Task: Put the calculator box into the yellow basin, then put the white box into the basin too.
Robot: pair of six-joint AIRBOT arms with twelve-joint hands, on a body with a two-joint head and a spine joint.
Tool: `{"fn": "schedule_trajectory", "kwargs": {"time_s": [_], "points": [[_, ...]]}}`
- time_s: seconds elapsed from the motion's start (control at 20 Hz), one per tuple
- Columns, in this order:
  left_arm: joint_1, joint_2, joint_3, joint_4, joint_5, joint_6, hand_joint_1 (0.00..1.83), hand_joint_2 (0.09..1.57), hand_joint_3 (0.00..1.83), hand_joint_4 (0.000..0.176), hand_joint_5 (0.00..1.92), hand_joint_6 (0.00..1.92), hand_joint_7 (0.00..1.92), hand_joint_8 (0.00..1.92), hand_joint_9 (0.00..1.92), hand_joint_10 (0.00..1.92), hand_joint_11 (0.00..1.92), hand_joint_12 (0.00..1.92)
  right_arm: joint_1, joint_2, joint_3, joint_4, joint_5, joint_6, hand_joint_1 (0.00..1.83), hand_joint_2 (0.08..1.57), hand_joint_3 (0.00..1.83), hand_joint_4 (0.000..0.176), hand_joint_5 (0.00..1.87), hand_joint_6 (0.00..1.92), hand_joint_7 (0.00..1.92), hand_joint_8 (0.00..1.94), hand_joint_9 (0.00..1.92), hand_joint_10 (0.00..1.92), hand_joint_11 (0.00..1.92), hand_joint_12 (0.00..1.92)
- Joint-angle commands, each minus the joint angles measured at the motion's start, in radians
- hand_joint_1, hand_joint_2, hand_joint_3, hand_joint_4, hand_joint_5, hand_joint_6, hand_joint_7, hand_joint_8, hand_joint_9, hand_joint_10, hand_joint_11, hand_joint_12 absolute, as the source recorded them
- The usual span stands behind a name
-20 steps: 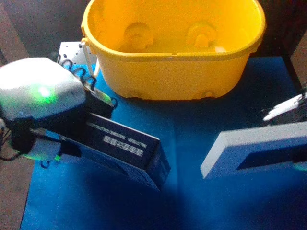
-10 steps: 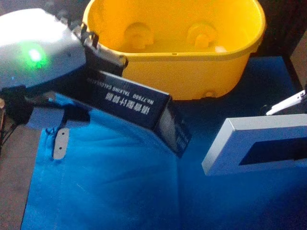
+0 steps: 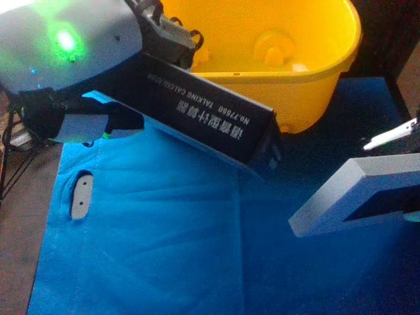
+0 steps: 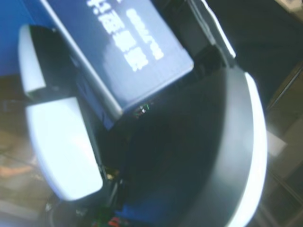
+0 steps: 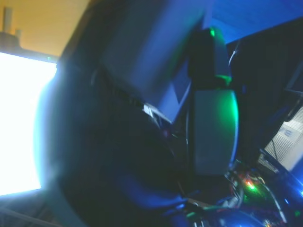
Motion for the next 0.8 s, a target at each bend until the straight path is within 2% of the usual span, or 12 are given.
{"fn": "schedule_trajectory", "kwargs": {"time_s": [0.0, 0.1, 0.15, 0.25, 0.3, 0.35, 0.45, 0.5, 0.55, 0.65, 0.7, 0.75], "points": [[-0.01, 0.001, 0.004, -0.03, -0.123, 0.043, 1.39, 1.11, 0.0, 0.0, 0.87, 0.92, 1.03, 0.98, 0.99, 1.24, 0.9, 1.46, 0.012, -0.006, 0.008, 0.044, 0.098, 0.006, 1.48, 1.23, 0.0, 0.0, 0.59, 1.37, 0.67, 1.26, 0.77, 1.41, 0.62, 1.85], [-0.009, -0.008, 0.004, -0.091, -0.122, 0.169, 1.38, 1.11, 0.0, 0.0, 0.85, 0.99, 1.02, 0.97, 0.97, 1.24, 0.89, 1.46, 0.012, -0.028, 0.025, 0.044, 0.098, 0.006, 1.48, 1.23, 0.0, 0.0, 0.59, 1.34, 0.68, 1.25, 0.78, 1.4, 0.63, 1.85], [-0.009, -0.012, 0.005, -0.115, -0.123, 0.223, 1.39, 1.11, 0.0, 0.0, 0.87, 0.92, 1.03, 0.98, 0.99, 1.24, 0.9, 1.46, 0.012, -0.042, 0.035, 0.045, 0.098, 0.006, 1.37, 1.18, 0.0, 0.0, 0.76, 1.08, 0.81, 1.25, 0.9, 1.45, 0.96, 1.67], [-0.009, -0.018, 0.008, -0.136, -0.13, 0.271, 1.38, 1.13, 0.0, 0.0, 0.82, 1.07, 0.98, 1.01, 0.92, 1.28, 0.89, 1.46, 0.012, -0.061, 0.05, 0.046, 0.098, 0.007, 1.48, 1.23, 0.0, 0.0, 0.62, 1.25, 0.67, 1.28, 0.77, 1.43, 0.63, 1.87], [-0.008, -0.021, 0.01, -0.144, -0.134, 0.29, 1.39, 1.1, 0.0, 0.0, 0.89, 0.92, 1.03, 0.97, 0.99, 1.23, 0.9, 1.46, 0.013, -0.068, 0.055, 0.047, 0.098, 0.007, 1.38, 1.16, 0.0, 0.0, 0.79, 1.1, 0.84, 1.16, 0.92, 1.4, 0.91, 1.65], [-0.008, -0.024, 0.012, -0.153, -0.139, 0.311, 1.39, 1.11, 0.0, 0.0, 0.87, 0.92, 1.03, 0.98, 0.99, 1.24, 0.9, 1.46, 0.013, -0.073, 0.059, 0.048, 0.098, 0.007, 1.46, 1.21, 0.0, 0.0, 0.66, 1.23, 0.71, 1.25, 0.8, 1.42, 0.69, 1.81], [0.001, -0.035, 0.014, -0.209, -0.159, 0.406, 1.38, 1.11, 0.0, 0.0, 0.85, 0.99, 1.02, 0.97, 0.97, 1.24, 0.89, 1.46, 0.013, -0.077, 0.066, 0.052, 0.097, 0.007, 1.48, 1.22, 0.0, 0.0, 0.62, 1.31, 0.68, 1.25, 0.79, 1.39, 0.63, 1.84], [0.013, -0.037, 0.013, -0.229, -0.169, 0.438, 1.39, 1.11, 0.0, 0.0, 0.87, 0.92, 1.02, 0.99, 0.98, 1.25, 0.9, 1.46, 0.013, -0.078, 0.069, 0.055, 0.097, 0.007, 1.36, 1.21, 0.0, 0.0, 0.74, 1.01, 0.73, 1.41, 0.81, 1.61, 1.01, 1.77], [0.018, -0.036, 0.01, -0.236, -0.168, 0.438, 1.38, 1.13, 0.0, 0.0, 0.81, 1.09, 0.99, 1.0, 0.92, 1.28, 0.88, 1.46, 0.013, -0.078, 0.068, 0.057, 0.097, 0.007, 1.36, 1.23, 0.0, 0.0, 0.72, 1.02, 0.7, 1.47, 0.77, 1.67, 1.03, 1.82], [0.031, -0.018, -0.013, -0.277, -0.148, 0.437, 1.39, 1.1, 0.0, 0.0, 0.89, 0.92, 1.03, 0.97, 0.99, 1.23, 0.89, 1.46, 0.013, -0.078, 0.053, 0.064, 0.098, 0.007, 1.35, 1.24, 0.0, 0.0, 0.71, 1.03, 0.69, 1.49, 0.74, 1.71, 1.03, 1.87], [0.031, -0.016, -0.015, -0.281, -0.144, 0.437, 1.38, 1.12, 0.0, 0.0, 0.83, 1.06, 1.0, 0.99, 0.94, 1.27, 0.89, 1.46, 0.013, -0.078, 0.051, 0.065, 0.098, 0.007, 1.37, 1.2, 0.0, 0.0, 0.76, 1.03, 0.77, 1.35, 0.83, 1.57, 0.98, 1.75], [0.031, -0.013, -0.019, -0.287, -0.137, 0.436, 1.38, 1.13, 0.0, 0.0, 0.82, 1.07, 0.99, 1.0, 0.93, 1.28, 0.89, 1.46, 0.013, -0.077, 0.046, 0.067, 0.098, 0.007, 1.47, 1.24, 0.0, 0.0, 0.61, 1.26, 0.67, 1.31, 0.75, 1.49, 0.62, 1.89]]}}
